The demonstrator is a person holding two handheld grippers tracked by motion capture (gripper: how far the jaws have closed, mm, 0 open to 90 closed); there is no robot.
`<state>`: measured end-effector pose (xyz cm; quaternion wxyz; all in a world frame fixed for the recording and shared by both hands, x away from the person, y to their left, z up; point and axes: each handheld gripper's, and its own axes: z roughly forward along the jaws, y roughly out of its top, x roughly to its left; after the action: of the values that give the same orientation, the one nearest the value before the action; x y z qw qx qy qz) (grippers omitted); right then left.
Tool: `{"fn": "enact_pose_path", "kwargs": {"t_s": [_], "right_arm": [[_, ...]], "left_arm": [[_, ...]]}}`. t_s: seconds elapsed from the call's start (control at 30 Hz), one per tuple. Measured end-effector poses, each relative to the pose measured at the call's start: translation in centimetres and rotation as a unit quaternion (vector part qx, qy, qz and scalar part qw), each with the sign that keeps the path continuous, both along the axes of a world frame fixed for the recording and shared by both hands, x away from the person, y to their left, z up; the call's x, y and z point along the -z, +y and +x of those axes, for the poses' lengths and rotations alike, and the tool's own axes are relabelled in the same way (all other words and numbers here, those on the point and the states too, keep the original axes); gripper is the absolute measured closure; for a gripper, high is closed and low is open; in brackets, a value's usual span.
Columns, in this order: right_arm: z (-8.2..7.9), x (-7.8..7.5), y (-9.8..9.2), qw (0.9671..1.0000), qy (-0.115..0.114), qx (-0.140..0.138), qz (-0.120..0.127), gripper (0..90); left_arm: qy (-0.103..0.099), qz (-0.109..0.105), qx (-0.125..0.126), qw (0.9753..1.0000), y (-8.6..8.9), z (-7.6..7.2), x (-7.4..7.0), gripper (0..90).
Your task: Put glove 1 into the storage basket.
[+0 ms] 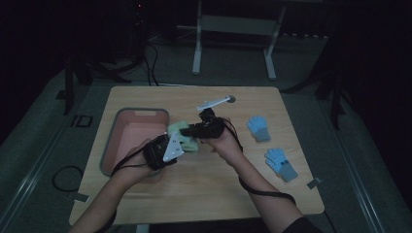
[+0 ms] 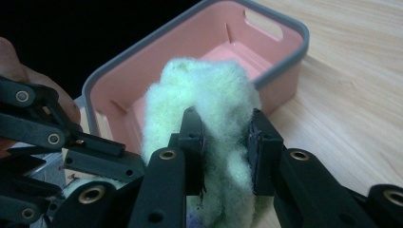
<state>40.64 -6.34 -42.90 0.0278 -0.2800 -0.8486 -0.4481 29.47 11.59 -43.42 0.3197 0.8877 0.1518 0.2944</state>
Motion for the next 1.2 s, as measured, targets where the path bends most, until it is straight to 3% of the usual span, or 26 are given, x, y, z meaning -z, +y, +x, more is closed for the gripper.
{"fn": "enact_pose_path", "kwargs": {"t_s": [0.33,0.53,0.7,1.0,1.2], "right_arm": [[0.6,-0.2,4.4,0.9999,0.004,-0.016,0.005,72.4],[0.3,0.3,7.2,0.9997,0.005,-0.024,0.002,72.4],[0.4,0.8,9.4,0.9996,0.007,-0.028,-0.001,72.7],[0.9,3.0,12.8,0.9987,0.019,-0.037,-0.029,72.7],[1.9,5.0,13.7,0.9973,0.034,-0.031,-0.057,72.7]], "left_arm": [[0.008,0.001,-0.011,0.9999,4.3,0.0,-0.3,75.8],[0.004,0.001,-0.005,1.0,7.2,-0.4,0.5,75.7],[0.001,0.004,-0.015,0.9999,9.3,-0.5,1.2,75.7],[0.031,0.016,-0.014,0.9993,11.9,0.1,3.5,75.7],[0.068,0.023,-0.009,0.9974,12.3,1.6,5.2,75.5]]}}
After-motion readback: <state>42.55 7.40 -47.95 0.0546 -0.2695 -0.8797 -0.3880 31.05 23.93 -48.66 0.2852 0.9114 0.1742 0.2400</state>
